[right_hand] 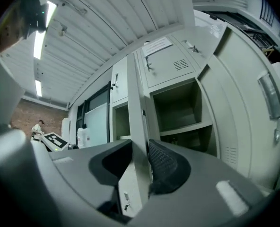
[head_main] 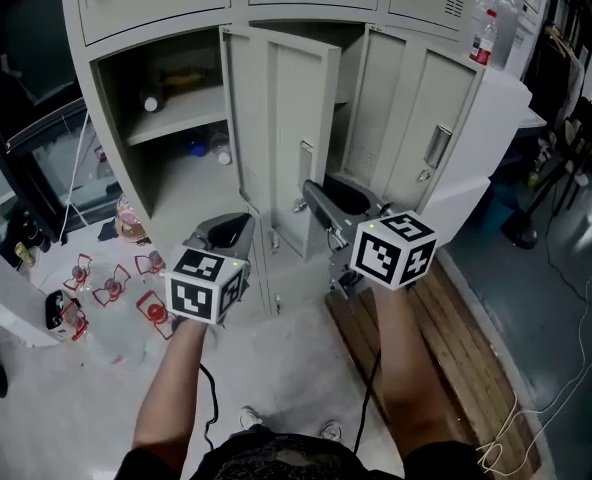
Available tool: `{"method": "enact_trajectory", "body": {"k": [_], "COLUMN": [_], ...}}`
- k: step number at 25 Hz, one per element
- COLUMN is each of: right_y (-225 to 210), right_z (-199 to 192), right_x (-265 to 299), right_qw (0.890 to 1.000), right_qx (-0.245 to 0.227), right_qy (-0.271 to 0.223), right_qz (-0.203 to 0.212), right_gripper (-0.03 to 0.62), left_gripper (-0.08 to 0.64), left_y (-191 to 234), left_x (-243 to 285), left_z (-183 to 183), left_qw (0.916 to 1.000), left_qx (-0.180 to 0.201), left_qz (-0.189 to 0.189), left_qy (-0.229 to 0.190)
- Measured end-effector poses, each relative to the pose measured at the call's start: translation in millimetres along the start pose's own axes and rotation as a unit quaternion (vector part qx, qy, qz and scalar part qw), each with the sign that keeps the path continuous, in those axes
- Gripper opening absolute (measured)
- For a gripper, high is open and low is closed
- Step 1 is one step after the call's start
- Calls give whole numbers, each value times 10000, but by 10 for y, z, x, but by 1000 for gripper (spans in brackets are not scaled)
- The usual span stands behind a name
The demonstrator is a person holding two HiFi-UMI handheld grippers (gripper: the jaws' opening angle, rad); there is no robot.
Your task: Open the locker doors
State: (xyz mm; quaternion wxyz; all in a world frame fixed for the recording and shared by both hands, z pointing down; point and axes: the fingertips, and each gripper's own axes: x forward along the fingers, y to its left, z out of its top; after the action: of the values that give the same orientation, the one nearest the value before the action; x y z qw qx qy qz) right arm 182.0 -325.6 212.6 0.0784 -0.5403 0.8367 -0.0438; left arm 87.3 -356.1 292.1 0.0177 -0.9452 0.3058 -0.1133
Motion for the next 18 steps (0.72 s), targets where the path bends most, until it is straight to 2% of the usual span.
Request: {"method": "enact_trajectory", "body": {"k": [4, 10, 18], "right_y": [-196, -201, -115], "right_z": [21, 30, -28], "right_x": [-58, -65, -214], "right_qw": [9995, 9992, 9983], "right_qx": [31, -116, -424], "right_qy": [30, 93, 153], "right_qz": [-306, -374, -371], "right_gripper": [103, 103, 120], "left_gripper": [3, 5, 5], "left_y": [-67, -121, -188], "left_x": [84, 158, 108], "left_z": [32, 98, 112], "left_qw": [9999, 9998, 9998], "left_qx": [11, -24, -82], "left_qz": [-143, -170, 89], "left_qy": [-38, -112, -139]}}
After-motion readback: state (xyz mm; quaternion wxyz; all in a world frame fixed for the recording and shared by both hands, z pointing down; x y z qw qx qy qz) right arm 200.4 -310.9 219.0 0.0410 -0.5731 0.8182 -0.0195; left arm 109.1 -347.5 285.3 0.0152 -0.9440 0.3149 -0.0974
